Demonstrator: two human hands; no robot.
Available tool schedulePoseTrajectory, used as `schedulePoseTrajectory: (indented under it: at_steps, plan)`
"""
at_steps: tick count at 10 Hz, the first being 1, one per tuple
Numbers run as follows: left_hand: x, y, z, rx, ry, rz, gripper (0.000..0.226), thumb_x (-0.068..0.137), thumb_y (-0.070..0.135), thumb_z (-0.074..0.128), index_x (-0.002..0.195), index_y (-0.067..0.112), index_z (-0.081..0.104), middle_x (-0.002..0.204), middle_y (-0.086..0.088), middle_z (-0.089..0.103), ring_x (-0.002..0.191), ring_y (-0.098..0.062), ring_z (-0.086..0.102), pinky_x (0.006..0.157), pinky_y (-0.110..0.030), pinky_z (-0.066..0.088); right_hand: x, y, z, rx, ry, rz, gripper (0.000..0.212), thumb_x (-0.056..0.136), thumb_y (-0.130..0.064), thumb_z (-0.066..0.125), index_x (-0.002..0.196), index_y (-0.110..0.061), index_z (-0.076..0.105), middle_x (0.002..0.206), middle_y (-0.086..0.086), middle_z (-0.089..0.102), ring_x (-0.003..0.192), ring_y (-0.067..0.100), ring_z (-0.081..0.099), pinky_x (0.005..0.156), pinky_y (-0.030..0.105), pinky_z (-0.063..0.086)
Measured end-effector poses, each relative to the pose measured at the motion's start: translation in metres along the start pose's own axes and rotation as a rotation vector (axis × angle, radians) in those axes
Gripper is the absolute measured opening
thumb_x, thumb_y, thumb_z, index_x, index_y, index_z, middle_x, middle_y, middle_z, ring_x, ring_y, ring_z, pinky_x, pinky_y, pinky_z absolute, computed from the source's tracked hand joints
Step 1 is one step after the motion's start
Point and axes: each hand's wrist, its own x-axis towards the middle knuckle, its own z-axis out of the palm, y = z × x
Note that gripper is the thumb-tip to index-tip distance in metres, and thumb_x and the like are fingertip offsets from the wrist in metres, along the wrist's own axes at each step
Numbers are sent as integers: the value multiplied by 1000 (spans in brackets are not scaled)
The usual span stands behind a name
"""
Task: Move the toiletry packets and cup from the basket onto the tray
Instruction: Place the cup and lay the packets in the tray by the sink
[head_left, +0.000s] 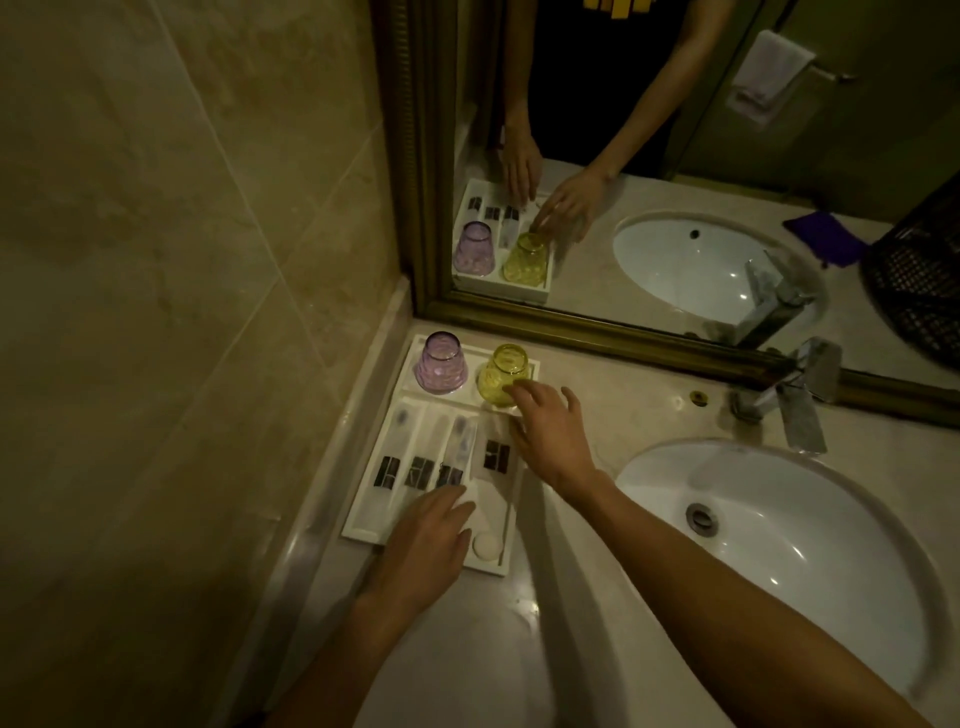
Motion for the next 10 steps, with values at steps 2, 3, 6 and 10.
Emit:
schedulePoseTrajectory:
  at_steps: [2,3,6,10]
  plan:
    - [61,6,-49,37,139,-36,46,92,17,57,137,10,54,143,-15,52,136,-32,42,112,-47,33,19,-1,-21,-90,-82,28,50,92,-25,62,141,-20,52,145,8,55,137,28,47,118,57,25]
    - [91,11,-77,49,203,-42,51,89,18,60,138,9,52,144,-16,49,134,-32,42,110,-47,35,28,-7,-29,-106,-11,42,61,87,-20,65,145,-18,47,149,7,50,138,29,44,116,55,30]
    - [137,27,-120,252,92,-94,65,94,35,49,152,18,26,158,-14,29,145,-35,21,116,-49,23,49,-22,-46,-99,-263,108,72,93,-26,62,156,-19,29,165,2,25,154,25,14,119,63,18]
    - [237,148,-233,341,452,90,77,93,47,45,156,22,8,163,-14,13,148,-39,8,118,-54,11,74,15,-278,-187,352,171,81,95,-53,55,160,-22,18,168,2,18,155,24,12,120,62,16]
